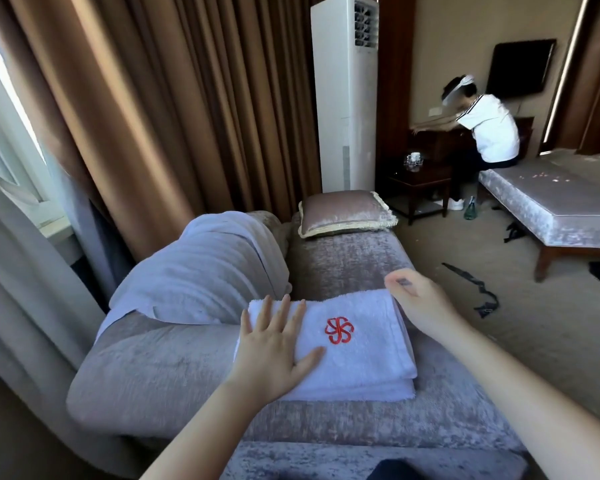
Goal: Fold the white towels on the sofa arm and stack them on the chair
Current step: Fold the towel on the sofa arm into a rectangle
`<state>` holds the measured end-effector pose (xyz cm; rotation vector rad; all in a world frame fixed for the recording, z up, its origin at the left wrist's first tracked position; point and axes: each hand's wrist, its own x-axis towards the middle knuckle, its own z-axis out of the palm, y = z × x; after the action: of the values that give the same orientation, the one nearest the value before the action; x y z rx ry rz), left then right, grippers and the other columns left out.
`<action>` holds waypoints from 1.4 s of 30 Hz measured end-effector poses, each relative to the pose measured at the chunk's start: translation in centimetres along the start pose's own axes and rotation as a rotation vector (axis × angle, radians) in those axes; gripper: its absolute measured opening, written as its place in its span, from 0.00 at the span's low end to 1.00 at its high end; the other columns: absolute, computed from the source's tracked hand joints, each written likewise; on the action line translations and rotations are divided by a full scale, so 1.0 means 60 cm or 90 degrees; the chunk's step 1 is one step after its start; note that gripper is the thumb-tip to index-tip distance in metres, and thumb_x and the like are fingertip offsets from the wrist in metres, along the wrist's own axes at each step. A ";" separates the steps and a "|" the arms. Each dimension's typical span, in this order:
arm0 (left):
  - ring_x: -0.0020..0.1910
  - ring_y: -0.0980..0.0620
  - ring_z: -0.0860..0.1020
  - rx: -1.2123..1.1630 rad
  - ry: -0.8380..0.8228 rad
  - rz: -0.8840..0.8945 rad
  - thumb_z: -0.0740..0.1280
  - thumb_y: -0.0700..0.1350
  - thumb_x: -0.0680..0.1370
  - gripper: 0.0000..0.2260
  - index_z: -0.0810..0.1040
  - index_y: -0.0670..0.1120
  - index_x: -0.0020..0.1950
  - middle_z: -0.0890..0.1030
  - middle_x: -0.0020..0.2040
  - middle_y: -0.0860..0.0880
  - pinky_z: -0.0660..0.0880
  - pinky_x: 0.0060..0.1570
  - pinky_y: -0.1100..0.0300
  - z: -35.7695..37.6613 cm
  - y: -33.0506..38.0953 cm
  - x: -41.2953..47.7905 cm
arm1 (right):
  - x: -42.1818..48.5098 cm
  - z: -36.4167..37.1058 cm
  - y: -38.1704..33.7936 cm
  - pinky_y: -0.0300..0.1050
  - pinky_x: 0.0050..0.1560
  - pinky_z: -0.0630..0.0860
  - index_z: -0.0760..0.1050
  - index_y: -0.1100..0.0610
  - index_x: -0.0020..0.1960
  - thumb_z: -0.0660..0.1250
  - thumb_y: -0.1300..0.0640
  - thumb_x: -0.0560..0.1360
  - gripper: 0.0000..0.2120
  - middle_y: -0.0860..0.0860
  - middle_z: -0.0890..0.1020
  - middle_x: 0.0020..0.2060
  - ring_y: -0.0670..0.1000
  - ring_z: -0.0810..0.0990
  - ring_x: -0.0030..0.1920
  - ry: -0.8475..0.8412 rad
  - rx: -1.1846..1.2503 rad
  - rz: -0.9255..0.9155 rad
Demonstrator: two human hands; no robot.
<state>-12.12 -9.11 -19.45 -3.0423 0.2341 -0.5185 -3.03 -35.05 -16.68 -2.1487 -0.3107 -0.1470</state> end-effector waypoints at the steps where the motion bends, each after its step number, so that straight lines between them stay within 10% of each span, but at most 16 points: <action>1: 0.65 0.35 0.75 -0.001 0.003 -0.004 0.43 0.69 0.79 0.37 0.74 0.46 0.70 0.77 0.67 0.42 0.72 0.56 0.32 0.000 0.002 -0.002 | 0.008 0.006 -0.008 0.48 0.54 0.75 0.78 0.49 0.54 0.61 0.49 0.80 0.09 0.48 0.81 0.51 0.49 0.79 0.53 -0.019 -0.019 0.016; 5: 0.66 0.35 0.73 0.009 0.041 0.008 0.44 0.68 0.79 0.36 0.73 0.45 0.71 0.75 0.68 0.41 0.70 0.58 0.31 0.009 -0.003 -0.007 | 0.022 0.010 -0.033 0.37 0.39 0.69 0.79 0.52 0.40 0.64 0.52 0.79 0.11 0.44 0.79 0.38 0.45 0.77 0.43 -0.115 -0.090 0.005; 12: 0.46 0.49 0.74 -0.145 0.247 0.273 0.63 0.53 0.78 0.08 0.76 0.50 0.50 0.77 0.48 0.52 0.71 0.48 0.54 -0.015 0.057 -0.008 | 0.040 -0.020 -0.044 0.37 0.46 0.73 0.81 0.51 0.44 0.71 0.56 0.75 0.02 0.45 0.82 0.42 0.44 0.79 0.46 -0.257 -0.030 0.034; 16: 0.43 0.53 0.70 -0.137 0.192 0.279 0.65 0.55 0.75 0.08 0.76 0.51 0.46 0.76 0.44 0.55 0.66 0.42 0.60 0.002 0.076 -0.004 | 0.069 -0.027 -0.058 0.45 0.48 0.71 0.77 0.57 0.33 0.65 0.42 0.77 0.22 0.55 0.79 0.36 0.54 0.78 0.41 -0.303 -0.123 0.080; 20: 0.38 0.51 0.71 -0.108 0.200 0.280 0.64 0.49 0.75 0.07 0.76 0.49 0.40 0.75 0.38 0.54 0.71 0.35 0.57 0.001 0.084 0.000 | 0.075 -0.015 -0.061 0.46 0.54 0.77 0.84 0.47 0.44 0.71 0.49 0.75 0.04 0.43 0.83 0.44 0.45 0.80 0.48 -0.397 -0.200 0.049; 29: 0.41 0.50 0.71 -0.241 0.172 0.292 0.61 0.43 0.78 0.05 0.73 0.47 0.43 0.74 0.42 0.52 0.65 0.40 0.57 -0.030 0.096 -0.001 | 0.074 -0.023 -0.067 0.42 0.46 0.75 0.82 0.52 0.41 0.77 0.58 0.69 0.05 0.50 0.83 0.39 0.45 0.78 0.40 -0.248 -0.054 -0.051; 37: 0.46 0.57 0.76 -0.443 0.101 0.122 0.61 0.48 0.78 0.10 0.81 0.47 0.48 0.81 0.45 0.53 0.70 0.50 0.66 -0.044 0.047 0.025 | 0.050 -0.013 -0.028 0.52 0.56 0.76 0.81 0.59 0.52 0.64 0.42 0.78 0.20 0.56 0.83 0.51 0.54 0.80 0.53 -0.175 -0.080 0.062; 42: 0.53 0.48 0.78 -0.293 0.057 -0.085 0.59 0.40 0.82 0.11 0.82 0.43 0.56 0.81 0.53 0.47 0.64 0.45 0.65 -0.051 -0.043 0.086 | 0.033 -0.015 -0.031 0.41 0.31 0.70 0.65 0.56 0.29 0.58 0.44 0.81 0.25 0.53 0.72 0.26 0.52 0.74 0.29 -0.163 -0.033 0.190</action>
<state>-7.95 -7.40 -14.73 -3.5037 0.1754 -0.6968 -1.63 -34.48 -14.23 -2.2392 -0.1292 0.2947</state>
